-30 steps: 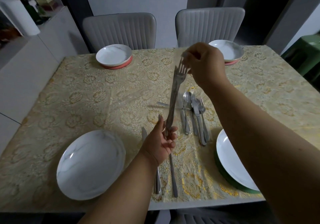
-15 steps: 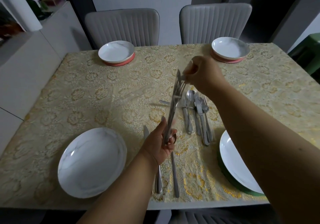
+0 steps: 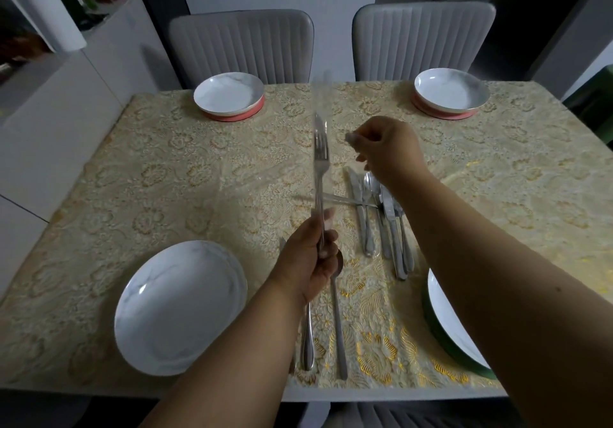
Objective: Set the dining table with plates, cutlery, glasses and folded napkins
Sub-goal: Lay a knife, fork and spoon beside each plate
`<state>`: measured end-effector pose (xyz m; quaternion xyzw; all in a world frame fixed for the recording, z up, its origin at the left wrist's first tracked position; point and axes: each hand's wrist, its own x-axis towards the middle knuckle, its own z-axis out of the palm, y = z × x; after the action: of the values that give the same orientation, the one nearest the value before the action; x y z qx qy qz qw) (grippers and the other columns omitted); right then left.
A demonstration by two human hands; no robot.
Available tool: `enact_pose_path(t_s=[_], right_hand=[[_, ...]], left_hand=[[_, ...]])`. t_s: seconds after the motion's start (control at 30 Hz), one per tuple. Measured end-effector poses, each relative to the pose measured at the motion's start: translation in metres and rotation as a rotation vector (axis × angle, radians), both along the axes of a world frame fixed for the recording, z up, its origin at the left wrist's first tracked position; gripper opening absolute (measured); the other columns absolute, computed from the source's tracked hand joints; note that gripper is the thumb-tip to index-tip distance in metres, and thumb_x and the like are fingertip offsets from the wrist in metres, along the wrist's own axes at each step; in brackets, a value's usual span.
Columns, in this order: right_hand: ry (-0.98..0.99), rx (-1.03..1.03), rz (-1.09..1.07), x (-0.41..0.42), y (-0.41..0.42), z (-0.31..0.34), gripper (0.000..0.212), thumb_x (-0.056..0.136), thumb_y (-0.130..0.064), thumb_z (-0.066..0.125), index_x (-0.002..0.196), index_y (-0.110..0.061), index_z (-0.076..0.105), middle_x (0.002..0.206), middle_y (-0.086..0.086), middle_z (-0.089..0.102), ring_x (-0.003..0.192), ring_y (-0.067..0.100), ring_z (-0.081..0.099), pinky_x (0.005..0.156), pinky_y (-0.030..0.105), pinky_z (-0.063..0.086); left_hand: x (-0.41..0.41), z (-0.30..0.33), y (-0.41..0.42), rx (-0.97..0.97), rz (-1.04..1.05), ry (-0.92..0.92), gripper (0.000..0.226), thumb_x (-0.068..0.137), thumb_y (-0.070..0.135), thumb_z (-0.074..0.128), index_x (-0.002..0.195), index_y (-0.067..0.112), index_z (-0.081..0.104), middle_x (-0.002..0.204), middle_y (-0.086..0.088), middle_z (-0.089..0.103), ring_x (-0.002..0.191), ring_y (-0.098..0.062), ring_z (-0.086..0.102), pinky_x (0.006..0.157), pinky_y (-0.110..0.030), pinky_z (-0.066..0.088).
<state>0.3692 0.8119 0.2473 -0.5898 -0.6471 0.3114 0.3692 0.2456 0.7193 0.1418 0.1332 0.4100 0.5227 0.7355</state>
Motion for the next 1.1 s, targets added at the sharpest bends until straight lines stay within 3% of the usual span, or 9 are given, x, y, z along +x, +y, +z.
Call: enact_pose_path(t_s=[0.2, 0.37, 0.53, 0.63, 0.7, 0.8, 0.9, 1.0, 1.1], right_hand=[[0.097, -0.253, -0.058, -0.007, -0.003, -0.027, 0.036, 0.093, -0.031, 0.057, 0.093, 0.005, 0.061, 0.088, 0.021, 0.067, 0.068, 0.025, 0.061, 0.070, 0.044, 0.057], [0.113, -0.322, -0.095, -0.005, -0.008, -0.051, 0.024, 0.097, -0.024, 0.052, 0.077, -0.012, 0.057, 0.069, 0.002, 0.062, 0.058, 0.015, 0.056, 0.056, 0.032, 0.049], [0.292, -0.554, -0.054, -0.017, -0.013, -0.061, 0.029, 0.099, -0.023, 0.049, 0.075, -0.008, 0.054, 0.073, 0.009, 0.062, 0.061, 0.017, 0.059, 0.059, 0.031, 0.053], [0.304, -0.632, -0.130, -0.021, -0.014, -0.071, 0.028, 0.099, -0.022, 0.048, 0.077, -0.006, 0.053, 0.071, 0.008, 0.059, 0.055, 0.016, 0.056, 0.051, 0.026, 0.052], [0.350, -0.677, -0.169, -0.019, -0.013, -0.079, 0.030, 0.100, -0.021, 0.048, 0.076, -0.002, 0.053, 0.069, 0.011, 0.061, 0.052, 0.018, 0.055, 0.043, 0.024, 0.051], [0.431, -0.735, -0.195, -0.018, -0.014, -0.089, 0.030, 0.100, -0.019, 0.047, 0.076, -0.001, 0.052, 0.069, 0.013, 0.063, 0.056, 0.023, 0.057, 0.049, 0.031, 0.051], [0.427, -0.760, -0.183, -0.017, -0.014, -0.099, 0.030, 0.100, -0.019, 0.047, 0.077, -0.001, 0.055, 0.066, 0.012, 0.061, 0.054, 0.021, 0.055, 0.051, 0.031, 0.050], [0.488, -0.764, -0.200, -0.014, -0.009, -0.110, 0.027, 0.099, -0.018, 0.048, 0.083, 0.001, 0.057, 0.065, 0.012, 0.063, 0.054, 0.022, 0.056, 0.052, 0.033, 0.051], [0.528, -0.747, -0.205, -0.009, -0.004, -0.113, 0.026, 0.099, -0.017, 0.046, 0.082, 0.000, 0.057, 0.062, 0.009, 0.063, 0.059, 0.024, 0.057, 0.063, 0.040, 0.052]], left_hand=[[0.003, -0.001, -0.002, 0.041, -0.038, 0.378, 0.021, 0.103, 0.023, 0.042, 0.099, 0.009, 0.057, 0.052, 0.002, 0.029, 0.044, -0.011, 0.018, 0.043, -0.021, 0.015], [0.009, 0.002, -0.008, 0.156, -0.179, 0.561, 0.027, 0.102, 0.030, 0.041, 0.097, 0.011, 0.059, 0.051, 0.002, 0.036, 0.041, -0.010, 0.023, 0.044, -0.023, 0.017], [0.004, 0.012, -0.002, 0.146, -0.290, 0.715, 0.034, 0.104, 0.030, 0.036, 0.094, 0.007, 0.059, 0.052, -0.002, 0.044, 0.037, -0.010, 0.034, 0.042, -0.018, 0.025], [-0.015, 0.014, 0.015, 0.199, -0.414, 1.126, 0.042, 0.102, 0.047, 0.028, 0.098, 0.026, 0.064, 0.075, -0.004, 0.062, 0.060, -0.007, 0.053, 0.052, -0.018, 0.039], [-0.043, 0.006, 0.035, 0.179, -0.366, 1.452, 0.044, 0.101, 0.048, 0.032, 0.101, 0.019, 0.064, 0.108, -0.013, 0.061, 0.086, -0.014, 0.058, 0.066, -0.019, 0.047], [-0.095, -0.015, 0.067, -0.034, -0.458, 1.860, 0.044, 0.096, 0.052, 0.036, 0.130, 0.030, 0.054, 0.151, -0.014, 0.026, 0.138, -0.034, 0.024, 0.111, -0.046, 0.029], [-0.135, -0.031, 0.089, -0.194, -0.658, 1.937, 0.052, 0.095, 0.060, 0.031, 0.144, 0.045, 0.032, 0.160, -0.012, -0.007, 0.146, -0.035, -0.010, 0.116, -0.054, -0.002], [-0.154, -0.043, 0.110, -0.241, -0.720, 1.866, 0.056, 0.094, 0.063, 0.027, 0.147, 0.045, 0.023, 0.161, -0.006, -0.006, 0.147, -0.033, -0.008, 0.117, -0.054, 0.000], [-0.144, -0.056, 0.127, -0.120, -0.762, 1.872, 0.061, 0.097, 0.055, 0.026, 0.152, 0.028, 0.024, 0.162, -0.002, 0.007, 0.147, -0.031, 0.008, 0.119, -0.047, 0.010]])
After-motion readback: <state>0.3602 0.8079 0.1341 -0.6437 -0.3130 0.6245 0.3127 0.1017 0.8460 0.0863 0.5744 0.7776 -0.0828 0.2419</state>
